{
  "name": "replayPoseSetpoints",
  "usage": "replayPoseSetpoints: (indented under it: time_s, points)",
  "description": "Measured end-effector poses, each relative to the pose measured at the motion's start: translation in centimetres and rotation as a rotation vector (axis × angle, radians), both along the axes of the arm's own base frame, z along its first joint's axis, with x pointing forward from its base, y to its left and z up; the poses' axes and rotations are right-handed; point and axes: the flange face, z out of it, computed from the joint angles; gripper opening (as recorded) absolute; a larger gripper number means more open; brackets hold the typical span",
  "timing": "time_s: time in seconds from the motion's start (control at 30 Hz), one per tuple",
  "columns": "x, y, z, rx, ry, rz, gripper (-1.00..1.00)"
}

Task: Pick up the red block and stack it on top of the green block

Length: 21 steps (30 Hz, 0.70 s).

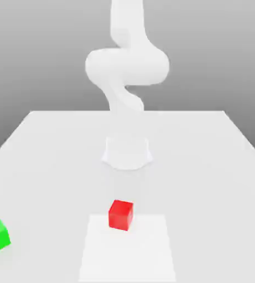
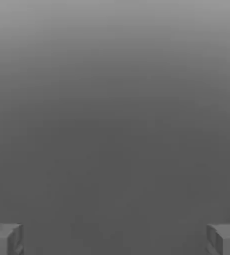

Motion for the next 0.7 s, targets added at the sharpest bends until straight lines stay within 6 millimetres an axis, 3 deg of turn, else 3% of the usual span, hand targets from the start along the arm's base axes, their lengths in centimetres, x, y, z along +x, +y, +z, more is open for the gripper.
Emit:
replayPoseSetpoints:
  time_s: [0.13, 0.3, 0.43, 0.6, 0.7]
  points:
    - [3.4, -0.4, -9.9, 0.028, 0.148, -0.043, 0.0]
    - [4.2, -0.8, -22.5, 0.057, 0.333, -0.102, 0.0]
    - [2.0, -1.1, -32.6, 0.075, 0.493, -0.158, 0.0]
    - [-3.1, -1.4, -45.1, 0.091, 0.69, -0.23, 0.0]
    - [-3.9, -1.4, -48.8, 0.094, 0.715, -0.239, 0.0]
